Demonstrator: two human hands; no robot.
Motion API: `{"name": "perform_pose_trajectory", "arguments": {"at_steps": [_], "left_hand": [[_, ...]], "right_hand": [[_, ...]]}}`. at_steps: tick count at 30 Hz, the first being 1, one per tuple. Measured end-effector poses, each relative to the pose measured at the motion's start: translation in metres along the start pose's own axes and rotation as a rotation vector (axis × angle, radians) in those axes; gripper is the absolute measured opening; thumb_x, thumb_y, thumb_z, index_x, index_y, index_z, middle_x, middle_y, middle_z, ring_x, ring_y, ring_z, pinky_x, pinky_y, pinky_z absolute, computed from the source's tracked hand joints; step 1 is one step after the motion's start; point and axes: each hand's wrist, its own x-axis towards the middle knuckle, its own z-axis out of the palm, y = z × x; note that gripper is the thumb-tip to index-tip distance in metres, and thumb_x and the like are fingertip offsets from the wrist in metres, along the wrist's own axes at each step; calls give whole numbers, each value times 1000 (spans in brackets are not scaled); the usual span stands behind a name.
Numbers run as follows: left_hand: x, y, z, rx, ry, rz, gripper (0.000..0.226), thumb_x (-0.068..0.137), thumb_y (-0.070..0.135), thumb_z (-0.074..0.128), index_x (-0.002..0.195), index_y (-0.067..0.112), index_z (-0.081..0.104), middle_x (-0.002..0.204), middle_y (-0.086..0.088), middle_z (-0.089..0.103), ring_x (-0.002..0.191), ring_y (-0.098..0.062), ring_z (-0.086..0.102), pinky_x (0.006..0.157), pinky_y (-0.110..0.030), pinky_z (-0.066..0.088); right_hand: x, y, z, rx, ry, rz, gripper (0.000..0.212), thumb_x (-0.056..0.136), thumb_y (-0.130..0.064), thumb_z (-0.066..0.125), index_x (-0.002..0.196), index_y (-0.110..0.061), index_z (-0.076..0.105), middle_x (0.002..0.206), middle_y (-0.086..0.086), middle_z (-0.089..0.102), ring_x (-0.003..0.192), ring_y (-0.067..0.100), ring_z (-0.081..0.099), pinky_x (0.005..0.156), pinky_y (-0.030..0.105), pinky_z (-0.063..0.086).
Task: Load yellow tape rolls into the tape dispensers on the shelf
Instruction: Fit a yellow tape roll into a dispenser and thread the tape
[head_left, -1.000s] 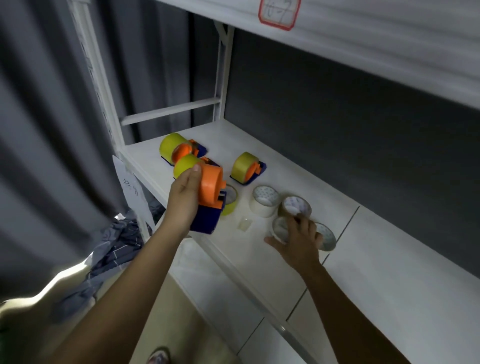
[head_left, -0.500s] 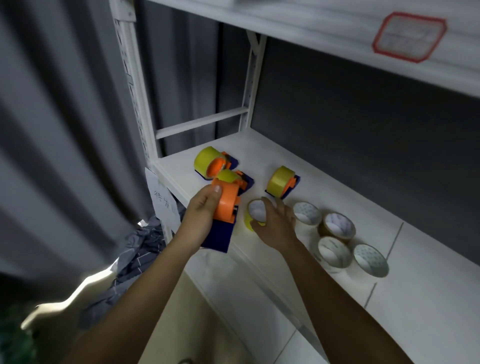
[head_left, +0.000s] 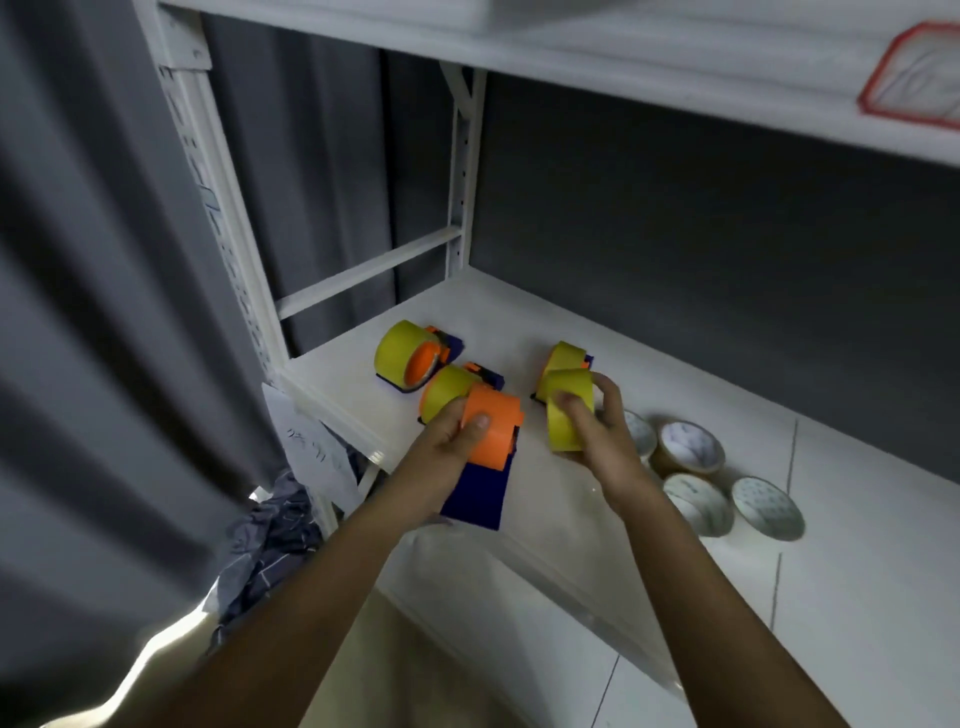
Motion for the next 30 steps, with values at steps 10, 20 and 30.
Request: {"name": "perform_pose_trajectory", "arguments": {"at_steps": [10, 20, 30], "left_hand": [[14, -33, 11, -63, -84, -134, 40, 95, 34, 43, 135, 30, 42, 130, 5, 51, 120, -14, 49, 106, -34, 37], [12, -30, 5, -157, -65, -100, 21, 91, 39, 44, 106, 52, 50, 116, 18, 55, 110, -4, 52, 89, -25, 40], [11, -27, 7, -142, -52, -61, 46, 81, 48, 46, 125, 42, 40, 139, 0, 46, 124, -15, 46, 109, -40, 35]], "right_hand": [[-27, 16, 11, 212, 33, 40, 53, 88, -34, 59, 135, -42, 36, 137, -1, 48, 120, 18, 52, 88, 37, 53], [-38, 36, 37, 312, -25, 62, 46, 92, -29, 54, 135, -36, 40, 127, 0, 57, 111, 19, 60, 81, 34, 56], [-44, 29, 39, 283, -41, 65, 57, 78, -42, 64, 130, -37, 41, 124, 3, 55, 107, 21, 61, 77, 33, 56]]}}
